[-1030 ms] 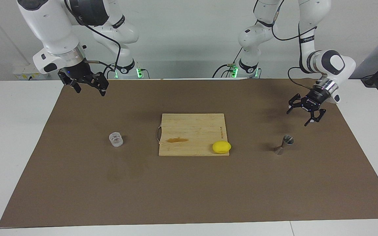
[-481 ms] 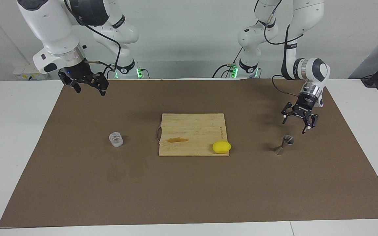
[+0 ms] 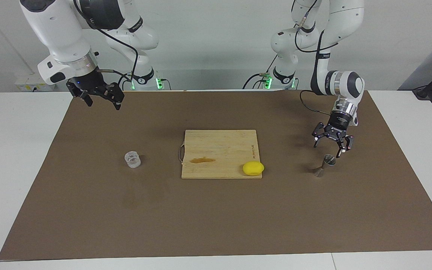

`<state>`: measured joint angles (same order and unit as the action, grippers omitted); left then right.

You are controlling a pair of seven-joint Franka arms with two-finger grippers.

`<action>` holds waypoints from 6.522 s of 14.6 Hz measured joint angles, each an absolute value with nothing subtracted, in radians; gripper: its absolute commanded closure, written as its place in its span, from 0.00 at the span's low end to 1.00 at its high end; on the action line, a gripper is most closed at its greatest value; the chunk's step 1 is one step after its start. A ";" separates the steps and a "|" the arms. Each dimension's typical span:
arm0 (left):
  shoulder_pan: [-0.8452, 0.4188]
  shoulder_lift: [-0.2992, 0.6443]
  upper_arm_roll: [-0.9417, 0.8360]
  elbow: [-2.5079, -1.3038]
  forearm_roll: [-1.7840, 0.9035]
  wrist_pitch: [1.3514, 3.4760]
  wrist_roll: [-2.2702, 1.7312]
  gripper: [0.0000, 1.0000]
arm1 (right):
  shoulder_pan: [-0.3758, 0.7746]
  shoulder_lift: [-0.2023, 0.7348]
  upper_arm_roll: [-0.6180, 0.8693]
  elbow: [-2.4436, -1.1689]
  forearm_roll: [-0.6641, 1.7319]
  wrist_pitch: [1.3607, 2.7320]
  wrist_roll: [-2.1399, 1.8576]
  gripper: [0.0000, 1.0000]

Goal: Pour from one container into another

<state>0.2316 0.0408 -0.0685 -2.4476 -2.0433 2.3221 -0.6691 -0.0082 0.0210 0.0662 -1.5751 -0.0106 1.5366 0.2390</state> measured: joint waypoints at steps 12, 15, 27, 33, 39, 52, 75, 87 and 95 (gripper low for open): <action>0.185 0.106 -0.078 -2.364 -2.143 2.384 -0.624 0.09 | -0.004 0.021 0.072 -1.575 -0.011 1.536 0.239 0.00; 0.185 0.107 -0.078 -2.360 -2.144 2.384 -0.623 0.12 | -0.005 0.021 0.072 -1.575 -0.011 1.536 0.239 0.00; 0.185 0.107 -0.078 -2.356 -2.146 2.389 -0.621 0.54 | -0.007 0.021 0.068 -1.575 -0.011 1.538 0.305 0.00; 0.185 0.107 -0.078 -2.356 -2.147 2.393 -0.621 1.00 | -0.010 0.021 0.067 -1.576 -0.011 1.538 0.350 0.00; 0.185 0.107 -0.082 -2.349 -2.147 2.352 -0.605 1.00 | -0.028 0.021 0.066 -1.579 -0.011 1.538 0.424 0.01; 0.022 0.038 -0.526 -2.178 -2.277 2.657 -0.865 1.00 | -0.317 0.126 0.058 -1.713 0.305 1.609 0.887 0.02; -0.222 0.343 -0.485 -1.988 -2.302 2.696 -0.565 1.00 | -0.291 0.470 0.076 -1.848 0.616 1.902 0.867 0.03; -0.233 0.345 -0.491 -1.988 -2.302 2.699 -0.561 0.00 | -0.269 0.454 0.077 -1.879 0.677 1.904 0.846 0.28; -0.226 0.244 -0.503 -1.965 -2.302 2.843 -0.557 0.00 | -0.275 0.447 0.076 -1.878 0.678 1.906 0.832 1.00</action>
